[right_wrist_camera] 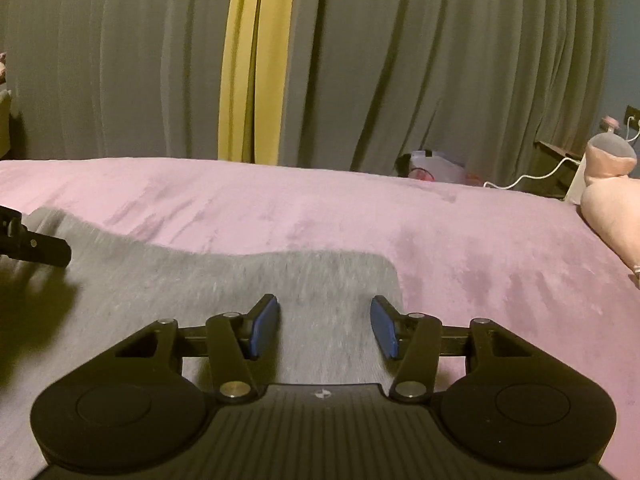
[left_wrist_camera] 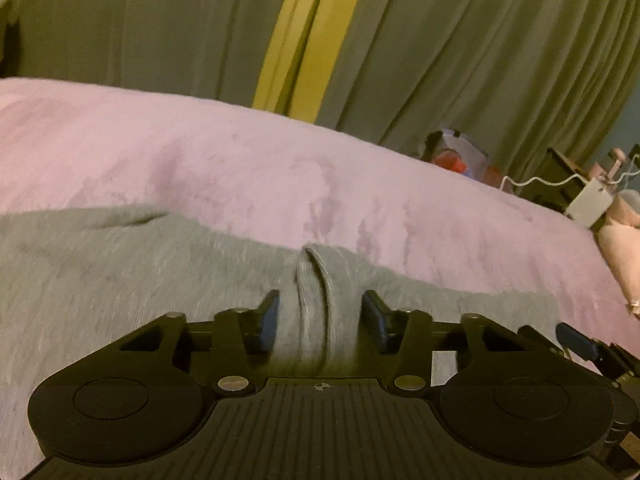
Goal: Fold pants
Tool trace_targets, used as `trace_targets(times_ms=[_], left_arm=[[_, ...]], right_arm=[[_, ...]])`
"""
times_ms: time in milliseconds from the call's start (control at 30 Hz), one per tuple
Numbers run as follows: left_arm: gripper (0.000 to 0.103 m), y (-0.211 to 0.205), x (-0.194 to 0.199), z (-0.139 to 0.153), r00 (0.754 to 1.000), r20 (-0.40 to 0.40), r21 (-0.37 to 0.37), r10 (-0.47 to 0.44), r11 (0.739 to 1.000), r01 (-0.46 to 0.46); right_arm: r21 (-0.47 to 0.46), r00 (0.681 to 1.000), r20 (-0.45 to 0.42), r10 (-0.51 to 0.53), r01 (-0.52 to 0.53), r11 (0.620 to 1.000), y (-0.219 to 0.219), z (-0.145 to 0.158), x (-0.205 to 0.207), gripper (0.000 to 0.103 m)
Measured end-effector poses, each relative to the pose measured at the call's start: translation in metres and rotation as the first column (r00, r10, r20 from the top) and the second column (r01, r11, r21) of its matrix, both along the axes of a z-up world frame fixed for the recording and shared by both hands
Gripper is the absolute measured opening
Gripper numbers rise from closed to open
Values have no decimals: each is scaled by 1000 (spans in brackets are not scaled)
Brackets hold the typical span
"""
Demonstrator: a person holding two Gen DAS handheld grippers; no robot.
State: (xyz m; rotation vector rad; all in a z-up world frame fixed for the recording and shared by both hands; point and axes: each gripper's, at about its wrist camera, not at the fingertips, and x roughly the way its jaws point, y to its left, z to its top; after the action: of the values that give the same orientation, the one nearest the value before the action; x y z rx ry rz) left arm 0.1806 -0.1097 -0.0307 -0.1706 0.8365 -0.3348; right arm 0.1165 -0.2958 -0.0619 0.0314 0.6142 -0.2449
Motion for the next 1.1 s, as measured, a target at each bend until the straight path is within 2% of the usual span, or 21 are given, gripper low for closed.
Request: trace_targets(times_ms=[67,200,300,367,433,533,633,700,767,833,900,967,1100], left_arm=[[38,-5,0,0,1000,20,23,-13,1000,13],[34,-10,-8,2,998,61,70,-35,997,31],[30,-12,-9,6,995,82,103,-48,994,40],[29,-12,-10,8,995,89,118,-55,992,44],[28,-9,-11,10,995,83,109,-49,993,39],[24,-6,-14,14,995,88,118,-42,992,31],[24,-2,-13,12,996,82,127,-25,992,14],[32,-4,-15,10,995,96,176,-8,984,-9],[57,-3,-19,13,994,111,208,14,977,-37],[71,3,-26,20,989,139,261,58,961,-93],[72,15,-35,26,980,173,304,98,941,-148],[75,34,-47,29,989,129,269,76,957,-109],[78,64,-73,14,998,-50,123,32,992,-26]], right_arm=[[39,1000,15,-1,1,999,-7,-2,-1,55],[60,1000,25,4,-6,998,-11,-2,-2,55],[43,1000,20,-10,9,999,-12,1,-3,55],[15,997,7,-72,72,997,-15,2,-5,58],[55,994,5,-112,111,992,-24,3,-8,58],[23,994,10,-111,111,994,-21,6,-12,58],[1,996,37,-84,84,996,-15,11,-16,58],[9,996,67,-51,50,999,-13,12,-20,58],[-24,998,20,-52,53,998,-11,5,-16,58],[-9,998,-2,-64,64,998,-14,-1,-13,60],[-5,997,2,-80,80,997,-15,-1,-13,65],[-2,997,5,-82,82,997,-16,-3,-14,67],[-5,995,10,-96,96,995,-16,-6,-16,72]])
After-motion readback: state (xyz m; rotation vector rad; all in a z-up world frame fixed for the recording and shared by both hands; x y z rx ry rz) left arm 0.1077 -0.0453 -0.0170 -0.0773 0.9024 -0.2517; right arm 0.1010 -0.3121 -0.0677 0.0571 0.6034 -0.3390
